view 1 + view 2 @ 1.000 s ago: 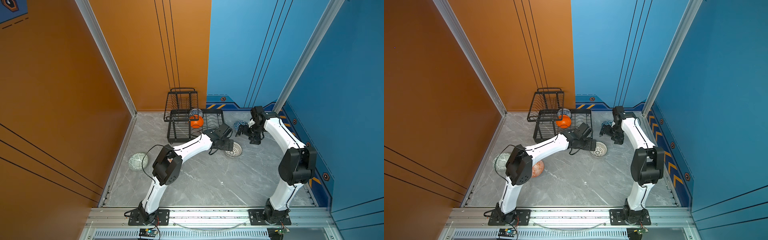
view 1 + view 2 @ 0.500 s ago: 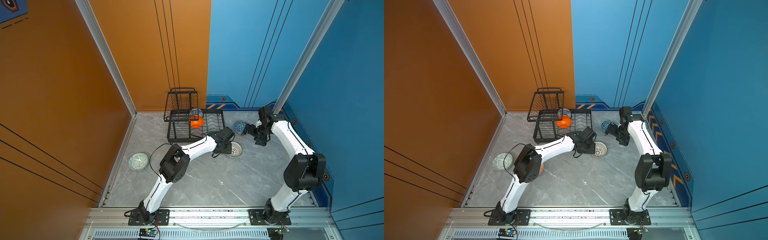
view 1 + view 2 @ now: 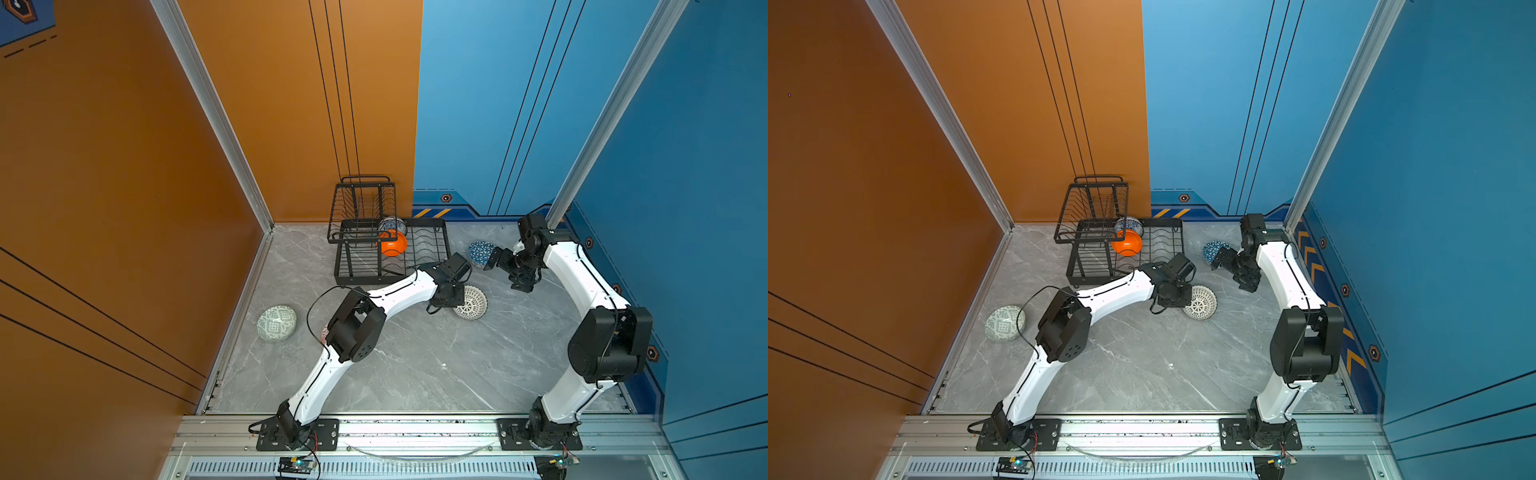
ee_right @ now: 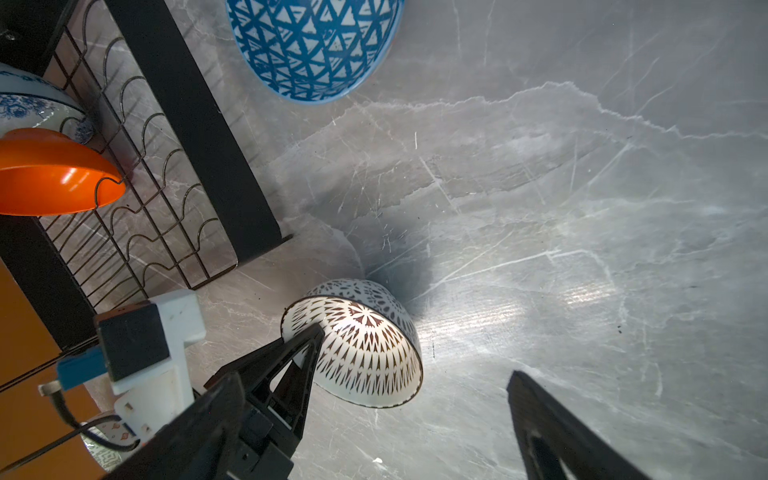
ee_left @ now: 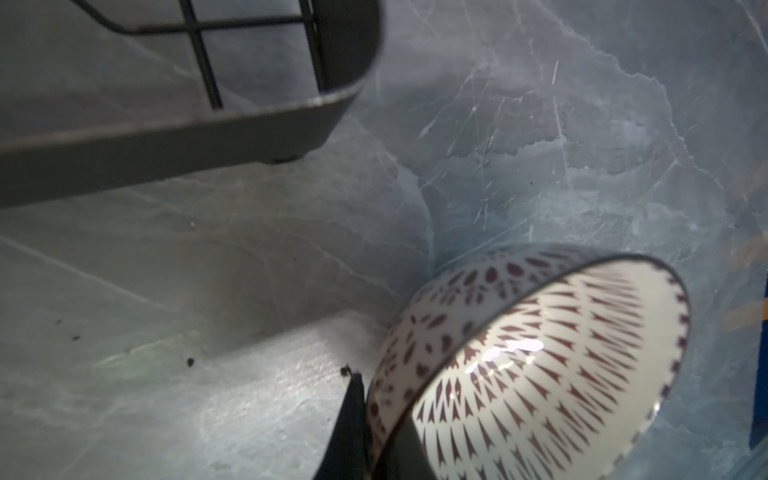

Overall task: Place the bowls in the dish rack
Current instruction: 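Grasp the white bowl's rim with the left gripper while the right gripper withdraws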

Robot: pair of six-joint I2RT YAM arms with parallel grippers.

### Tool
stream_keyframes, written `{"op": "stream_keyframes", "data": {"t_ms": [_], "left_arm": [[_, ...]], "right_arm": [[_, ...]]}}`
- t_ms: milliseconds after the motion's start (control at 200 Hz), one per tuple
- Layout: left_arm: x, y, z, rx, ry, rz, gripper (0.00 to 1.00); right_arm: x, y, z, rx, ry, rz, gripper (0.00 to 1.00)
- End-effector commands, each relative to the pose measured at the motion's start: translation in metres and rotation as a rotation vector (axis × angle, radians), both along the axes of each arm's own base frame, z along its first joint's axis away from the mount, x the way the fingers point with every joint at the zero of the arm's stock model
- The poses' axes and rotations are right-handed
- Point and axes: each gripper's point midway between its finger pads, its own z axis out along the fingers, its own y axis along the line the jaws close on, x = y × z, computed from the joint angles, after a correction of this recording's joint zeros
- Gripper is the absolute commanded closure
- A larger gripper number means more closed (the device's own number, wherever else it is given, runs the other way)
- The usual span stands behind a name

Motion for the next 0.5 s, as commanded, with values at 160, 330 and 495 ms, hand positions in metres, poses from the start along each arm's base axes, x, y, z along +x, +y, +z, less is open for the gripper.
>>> {"op": "stream_keyframes", "data": {"t_ms": [160,330,495], "left_arm": [[0.014,0.007,0.022,-0.017,-0.012,0.020,1.00],[0.049,0.028,0.087,-0.021,-0.197,0.109,1.00],[0.087,0.057,0.170,0.005,-0.458,0.232,1.00]], "right_arm": [[0.013,-0.004,0.022,0.042,-0.069,-0.051,0.00],[0.028,-0.003,0.052,0.113,-0.126,-0.127,0.00],[0.050,0.002,0.098,0.204,-0.238,-0.195,0.00]]}}
